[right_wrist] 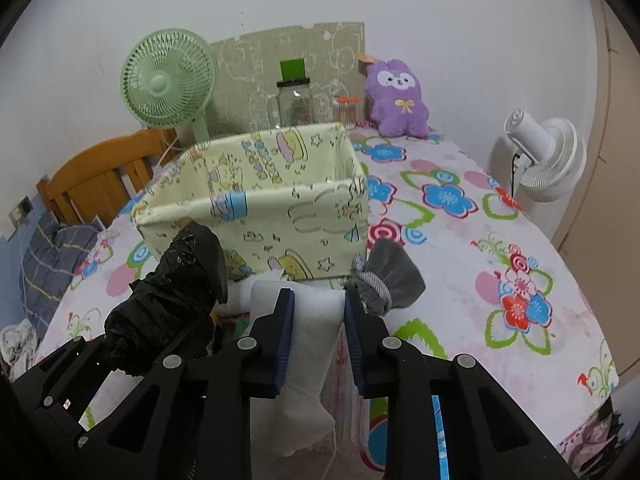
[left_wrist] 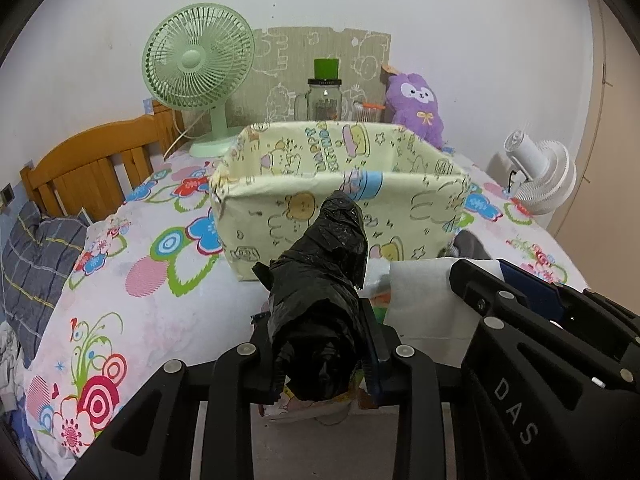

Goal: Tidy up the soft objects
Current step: 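Grasp the black plastic bundle with the left gripper while the right gripper grasps the white cloth, then carry the black bundle into the basket with the left gripper while the right gripper lifts the white cloth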

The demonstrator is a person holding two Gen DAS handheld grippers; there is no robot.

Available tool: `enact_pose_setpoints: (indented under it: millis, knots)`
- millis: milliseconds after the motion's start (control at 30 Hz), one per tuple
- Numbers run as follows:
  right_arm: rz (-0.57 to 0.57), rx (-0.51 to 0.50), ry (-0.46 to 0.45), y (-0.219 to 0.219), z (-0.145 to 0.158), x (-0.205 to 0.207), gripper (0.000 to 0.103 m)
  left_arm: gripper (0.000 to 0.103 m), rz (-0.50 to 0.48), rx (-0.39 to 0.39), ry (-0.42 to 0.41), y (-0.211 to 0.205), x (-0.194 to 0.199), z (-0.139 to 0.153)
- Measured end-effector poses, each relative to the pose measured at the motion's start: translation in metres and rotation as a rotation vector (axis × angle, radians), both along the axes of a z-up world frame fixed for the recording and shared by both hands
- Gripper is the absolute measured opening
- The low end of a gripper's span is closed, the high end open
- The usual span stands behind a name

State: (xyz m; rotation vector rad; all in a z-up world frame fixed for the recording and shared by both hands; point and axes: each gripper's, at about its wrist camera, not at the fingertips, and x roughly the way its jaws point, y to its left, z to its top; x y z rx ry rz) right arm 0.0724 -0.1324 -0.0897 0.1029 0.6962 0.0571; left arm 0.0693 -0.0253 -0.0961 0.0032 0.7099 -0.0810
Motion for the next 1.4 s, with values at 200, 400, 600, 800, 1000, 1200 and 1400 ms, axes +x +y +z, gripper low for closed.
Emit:
enact_pose_setpoints:
  millis: [200,400,600,800,1000,1200,1400]
  knots:
    - [0.000,0.008,-0.030,-0.003,0.017,-0.004,0.027,0.030,0.004,0.001,-0.028,-0.002,-0.003,0.017]
    - [0.000,0.009,-0.065,-0.006,0.037,-0.006,0.026,0.030,0.004,-0.005,-0.057,-0.005,-0.004,0.035]
    - [-0.003,0.011,-0.098,-0.008,0.057,-0.010,0.026,0.030,-0.002,-0.006,-0.085,-0.007,-0.006,0.053]
    - [-0.007,0.015,-0.123,-0.011,0.073,-0.013,0.026,0.030,-0.015,0.000,-0.123,-0.010,-0.008,0.070]
    - [-0.012,0.007,-0.151,-0.011,0.088,-0.014,0.026,0.030,-0.019,-0.005,-0.144,-0.009,-0.007,0.083]
    - [-0.012,0.010,-0.166,-0.010,0.096,-0.008,0.026,0.030,-0.015,-0.002,-0.154,-0.008,-0.001,0.090]
    - [-0.006,0.011,-0.167,-0.008,0.099,0.004,0.026,0.030,-0.006,-0.004,-0.152,-0.004,0.011,0.092]
